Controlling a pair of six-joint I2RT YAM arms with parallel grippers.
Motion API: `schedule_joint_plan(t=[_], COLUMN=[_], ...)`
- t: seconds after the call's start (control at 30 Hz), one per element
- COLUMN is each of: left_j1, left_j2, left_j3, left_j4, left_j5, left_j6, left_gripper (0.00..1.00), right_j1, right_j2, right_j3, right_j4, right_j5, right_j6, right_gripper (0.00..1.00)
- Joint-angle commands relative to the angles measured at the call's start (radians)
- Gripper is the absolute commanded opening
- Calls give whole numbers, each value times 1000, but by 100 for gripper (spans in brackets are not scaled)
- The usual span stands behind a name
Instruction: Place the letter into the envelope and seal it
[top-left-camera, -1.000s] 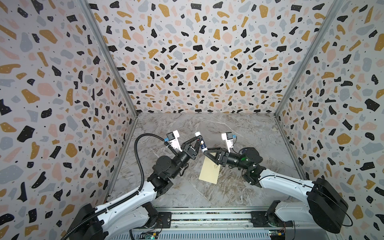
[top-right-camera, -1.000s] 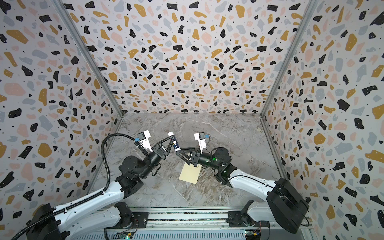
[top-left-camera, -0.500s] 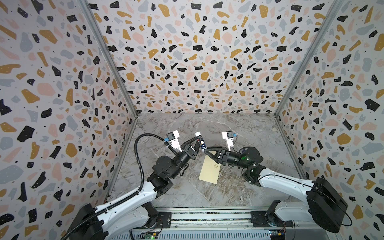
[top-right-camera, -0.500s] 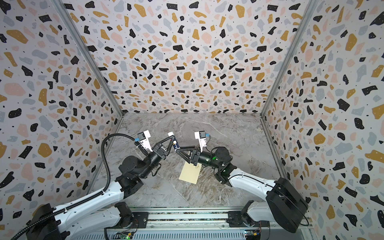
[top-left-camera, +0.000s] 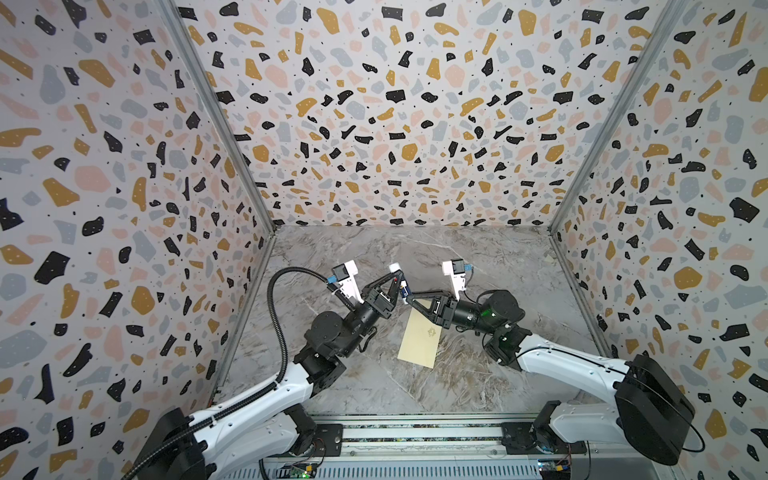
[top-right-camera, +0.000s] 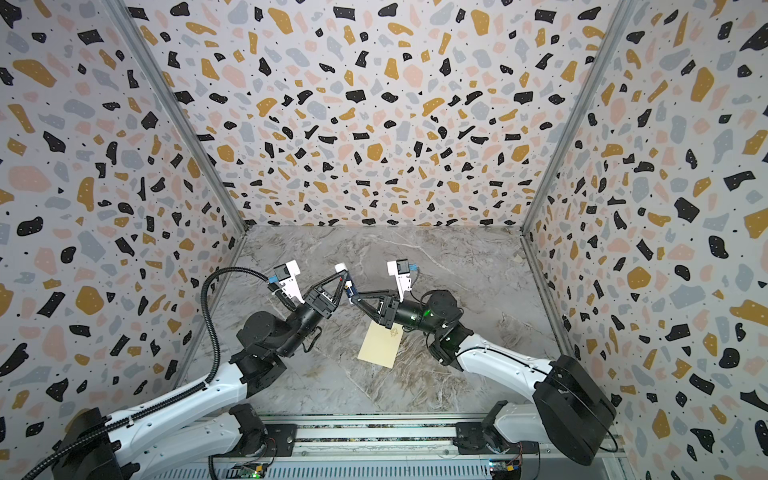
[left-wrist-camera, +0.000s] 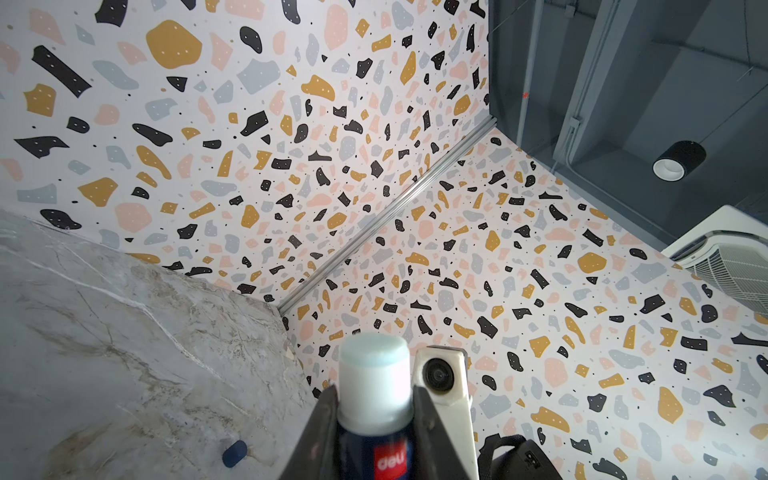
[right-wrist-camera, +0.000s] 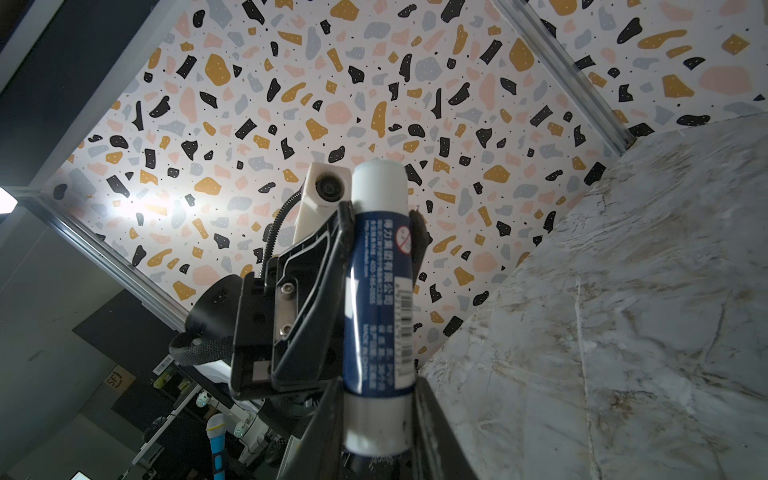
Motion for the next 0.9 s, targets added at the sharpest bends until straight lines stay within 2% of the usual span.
schedule_joint_plan(t=[0.0, 0.17, 0.27, 0.43, 0.67, 0.73, 0.87], left_j1=[-2, -2, -2, -4, -4, -4, -6], left_j2=[-13, 7, 20, 35, 38, 39, 45], left_j3=[26, 19, 20, 15, 5, 5, 2], left_j4=[26, 8, -5, -14, -15, -14, -11], left_j5=[14, 7, 2, -9, -16, -17, -16], left_j6=[36, 45, 90, 101, 101, 98, 93], left_gripper=[0, 0, 0, 0, 0, 0, 0], right_j1=[-2, 33, 94, 255, 462, 516, 584], right_j2=[-60, -103, -106, -74, 32, 84, 192], right_j3=[69, 181, 269, 390, 478, 492, 492], right_j4=[-136, -423, -585, -738, -718, -656, -453], right_j5=[74, 236, 393, 758, 1214, 1361, 1560], right_j6=[-98, -299, -442, -676, -981, -1114, -1405], right_gripper=[17, 14, 12, 9, 8, 8, 8])
